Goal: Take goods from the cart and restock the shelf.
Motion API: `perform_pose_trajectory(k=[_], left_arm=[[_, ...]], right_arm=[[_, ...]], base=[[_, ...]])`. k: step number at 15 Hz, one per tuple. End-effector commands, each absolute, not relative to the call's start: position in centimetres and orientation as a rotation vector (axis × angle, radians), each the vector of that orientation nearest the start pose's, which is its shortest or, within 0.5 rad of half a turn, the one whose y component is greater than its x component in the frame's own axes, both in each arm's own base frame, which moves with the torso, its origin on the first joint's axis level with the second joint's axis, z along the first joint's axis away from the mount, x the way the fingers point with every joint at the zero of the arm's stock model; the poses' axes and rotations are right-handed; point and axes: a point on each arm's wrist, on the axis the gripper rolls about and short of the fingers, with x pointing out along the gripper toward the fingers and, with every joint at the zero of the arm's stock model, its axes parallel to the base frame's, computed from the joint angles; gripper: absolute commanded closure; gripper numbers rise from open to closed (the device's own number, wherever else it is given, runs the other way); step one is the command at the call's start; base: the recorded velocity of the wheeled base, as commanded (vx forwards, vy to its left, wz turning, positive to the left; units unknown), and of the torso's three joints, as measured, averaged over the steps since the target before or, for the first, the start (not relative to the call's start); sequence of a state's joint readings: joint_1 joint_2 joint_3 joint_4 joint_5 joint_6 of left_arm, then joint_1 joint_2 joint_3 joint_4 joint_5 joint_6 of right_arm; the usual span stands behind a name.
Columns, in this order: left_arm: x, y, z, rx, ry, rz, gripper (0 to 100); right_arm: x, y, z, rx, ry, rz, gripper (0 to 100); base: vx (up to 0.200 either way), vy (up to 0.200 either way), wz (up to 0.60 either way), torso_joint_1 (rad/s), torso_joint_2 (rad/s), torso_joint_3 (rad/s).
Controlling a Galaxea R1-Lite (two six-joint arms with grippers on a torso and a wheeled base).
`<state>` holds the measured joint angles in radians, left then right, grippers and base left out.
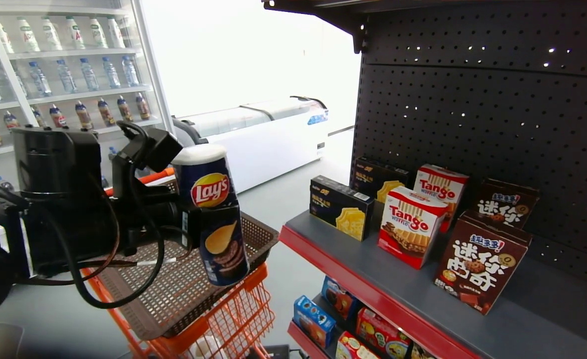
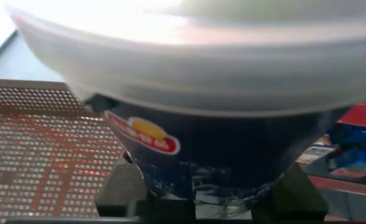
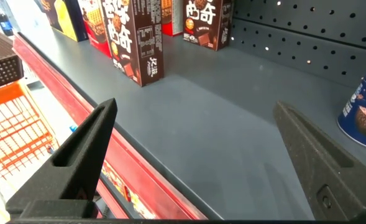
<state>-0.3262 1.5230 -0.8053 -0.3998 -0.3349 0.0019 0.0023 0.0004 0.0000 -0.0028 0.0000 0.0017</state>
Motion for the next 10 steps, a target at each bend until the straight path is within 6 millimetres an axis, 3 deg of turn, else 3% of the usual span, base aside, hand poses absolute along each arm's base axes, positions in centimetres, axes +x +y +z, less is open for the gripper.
perform_pose_trajectory(k=[1,10], left_arm=[[21.8,-10.1,23.1,-0.08,0.269,-0.737,100],[20.5,-11.1,23.1,-0.003,0.228,-0.876,100]], right_arm=[[-2.3,0.0,7.6,0.002,-0.003,0.003,0],[-2.3,0.0,7.6,0.002,-0.003,0.003,0]], base=[[0.0,0.0,0.0,0.0,0.0,0.0],[0.0,0.0,0.0,0.0,0.0,0.0]])
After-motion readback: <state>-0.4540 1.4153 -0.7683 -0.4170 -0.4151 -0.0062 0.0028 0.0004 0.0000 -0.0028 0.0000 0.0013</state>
